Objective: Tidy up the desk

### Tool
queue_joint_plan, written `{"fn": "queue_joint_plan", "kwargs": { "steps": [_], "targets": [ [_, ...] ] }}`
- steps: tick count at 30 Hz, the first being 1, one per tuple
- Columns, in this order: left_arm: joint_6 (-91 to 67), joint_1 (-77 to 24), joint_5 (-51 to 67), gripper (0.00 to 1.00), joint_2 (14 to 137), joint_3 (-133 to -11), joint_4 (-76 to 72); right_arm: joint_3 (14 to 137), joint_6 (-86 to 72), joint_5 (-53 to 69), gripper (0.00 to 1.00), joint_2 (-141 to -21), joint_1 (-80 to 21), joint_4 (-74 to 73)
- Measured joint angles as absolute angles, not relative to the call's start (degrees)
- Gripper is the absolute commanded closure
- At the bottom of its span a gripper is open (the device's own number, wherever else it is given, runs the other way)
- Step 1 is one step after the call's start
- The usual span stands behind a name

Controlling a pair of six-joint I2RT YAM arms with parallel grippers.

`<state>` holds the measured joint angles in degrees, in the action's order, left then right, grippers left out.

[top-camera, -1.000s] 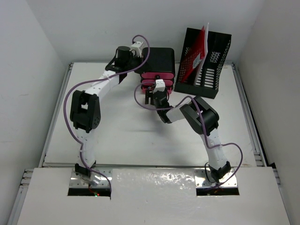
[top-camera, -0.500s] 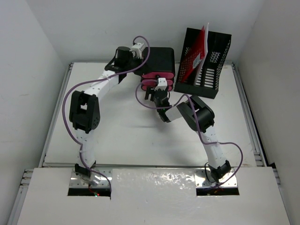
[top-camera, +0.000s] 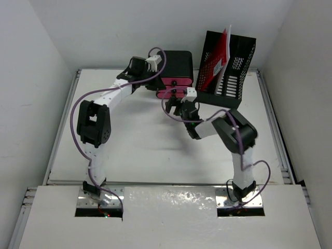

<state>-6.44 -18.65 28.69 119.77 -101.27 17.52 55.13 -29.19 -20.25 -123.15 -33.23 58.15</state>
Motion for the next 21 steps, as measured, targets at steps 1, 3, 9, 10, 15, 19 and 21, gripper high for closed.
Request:
{"fn": "queue_joint_plan", "kwargs": {
  "steps": [1,3,9,10,15,19,21],
  "targets": [
    [-6.3,-18.7,28.4,0.88,119.5,-101.3,18.2,52.8,-29.6,-19.6,0.01,-119.3,-33.3,56.2],
    [-6.3,-18.7,27.6,0.65,118.4,-101.3,19.8,48.8,-30.2,-18.4,0.01,-110.0,-33.5,51.5],
    [-6.3,-18.7,21.9,0.12,106.8,-97.8,23.3,41.3,-27.9,-17.5,0.01,-82.7,-33.9,38.0],
    [-6.3,-18.7,20.7,0.12,103.9,-96.5,23.4,39.9,-27.1,-17.8,0.01,-78.8,-33.9,35.5],
    [-6.7,-18.7,12.9,0.11,89.1,-86.2,23.0,32.2,-25.3,-23.8,0.01,-61.3,-34.0,19.5],
    [-8.0,-18.7,7.2,0.10,80.9,-75.8,23.1,28.5,-25.9,-31.0,0.01,-47.4,-34.0,4.7],
    [-8.9,-18.7,4.1,0.00,77.0,-69.6,23.6,27.4,-26.7,-35.2,0.01,-40.6,-34.0,-1.5]
  ]
}}
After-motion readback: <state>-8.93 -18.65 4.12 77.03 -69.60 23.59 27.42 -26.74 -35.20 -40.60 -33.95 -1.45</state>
